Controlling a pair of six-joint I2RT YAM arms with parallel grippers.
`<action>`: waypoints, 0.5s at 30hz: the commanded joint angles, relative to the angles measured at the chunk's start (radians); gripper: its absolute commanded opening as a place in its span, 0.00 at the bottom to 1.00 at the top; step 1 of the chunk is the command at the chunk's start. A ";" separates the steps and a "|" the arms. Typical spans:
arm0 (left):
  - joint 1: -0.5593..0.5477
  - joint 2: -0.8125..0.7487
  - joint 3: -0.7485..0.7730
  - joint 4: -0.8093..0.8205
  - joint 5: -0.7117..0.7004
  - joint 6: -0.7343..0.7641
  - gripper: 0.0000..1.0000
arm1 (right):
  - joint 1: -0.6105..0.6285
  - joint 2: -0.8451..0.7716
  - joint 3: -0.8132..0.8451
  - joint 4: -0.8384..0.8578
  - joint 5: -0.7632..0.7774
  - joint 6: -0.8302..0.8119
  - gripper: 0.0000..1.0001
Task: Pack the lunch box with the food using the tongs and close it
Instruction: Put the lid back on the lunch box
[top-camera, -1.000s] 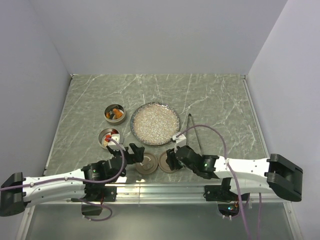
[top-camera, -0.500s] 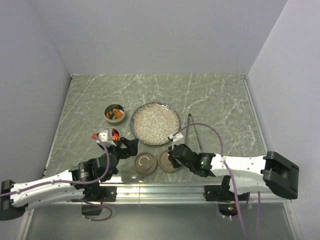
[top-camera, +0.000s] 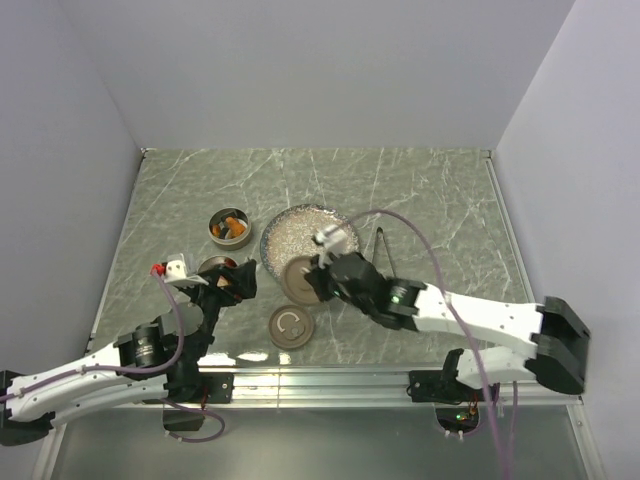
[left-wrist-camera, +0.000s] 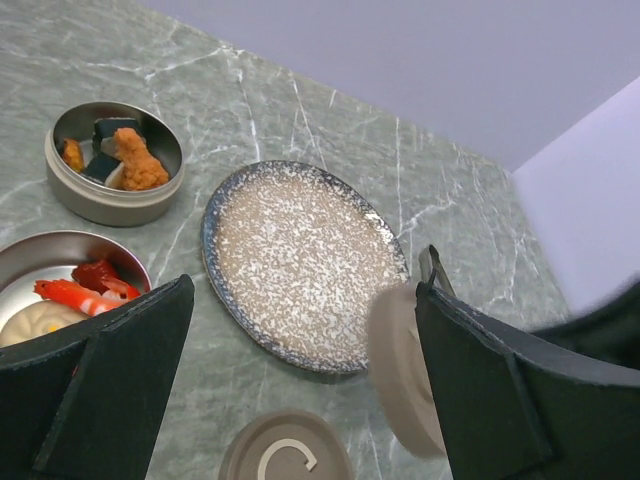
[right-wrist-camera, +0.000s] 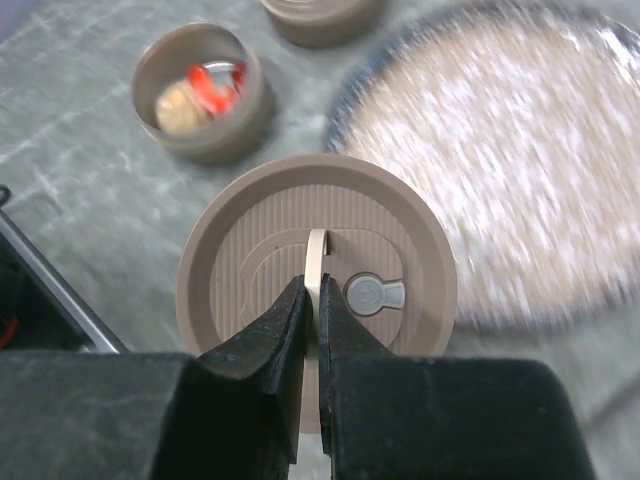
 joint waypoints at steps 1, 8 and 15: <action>0.006 -0.022 0.031 0.012 -0.025 0.070 1.00 | -0.041 0.195 0.200 0.133 -0.165 -0.119 0.00; 0.006 -0.178 -0.018 0.083 0.010 0.130 0.99 | -0.055 0.637 0.696 0.040 -0.380 -0.173 0.00; 0.006 -0.281 -0.058 0.141 0.065 0.201 0.98 | -0.055 0.914 1.029 -0.092 -0.440 -0.176 0.00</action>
